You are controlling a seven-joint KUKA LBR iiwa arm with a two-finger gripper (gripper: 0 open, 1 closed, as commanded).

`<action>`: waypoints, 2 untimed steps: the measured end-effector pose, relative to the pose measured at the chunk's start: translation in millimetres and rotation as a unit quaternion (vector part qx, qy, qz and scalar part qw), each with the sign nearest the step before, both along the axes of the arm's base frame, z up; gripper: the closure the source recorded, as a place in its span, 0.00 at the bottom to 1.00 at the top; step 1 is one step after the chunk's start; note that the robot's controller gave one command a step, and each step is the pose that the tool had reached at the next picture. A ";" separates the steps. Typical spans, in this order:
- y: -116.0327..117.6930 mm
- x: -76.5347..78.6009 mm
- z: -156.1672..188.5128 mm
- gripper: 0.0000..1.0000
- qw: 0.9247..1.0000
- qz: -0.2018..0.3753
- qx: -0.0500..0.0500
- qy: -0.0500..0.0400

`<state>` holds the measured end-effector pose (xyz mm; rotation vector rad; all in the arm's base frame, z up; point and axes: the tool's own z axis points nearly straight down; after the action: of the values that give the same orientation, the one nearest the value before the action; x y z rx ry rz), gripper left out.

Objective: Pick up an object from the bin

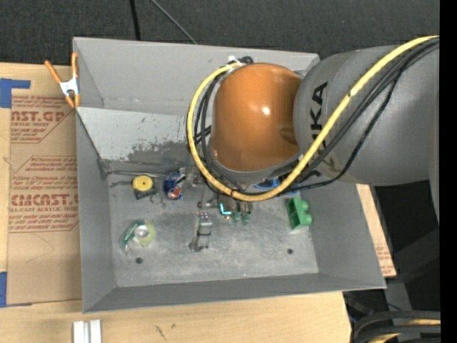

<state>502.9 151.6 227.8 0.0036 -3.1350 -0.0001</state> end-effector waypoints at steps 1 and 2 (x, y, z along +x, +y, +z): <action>30.4 60.6 -89.1 0.00 0.999 0.043 0.000 -0.003; 59.6 25.1 -160.1 0.00 0.975 0.222 0.001 -0.001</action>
Offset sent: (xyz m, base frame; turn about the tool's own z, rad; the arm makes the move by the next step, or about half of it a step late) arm 0.0600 0.0294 -0.0839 -0.0837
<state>528.0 211.2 67.7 0.7010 -3.0587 -0.0023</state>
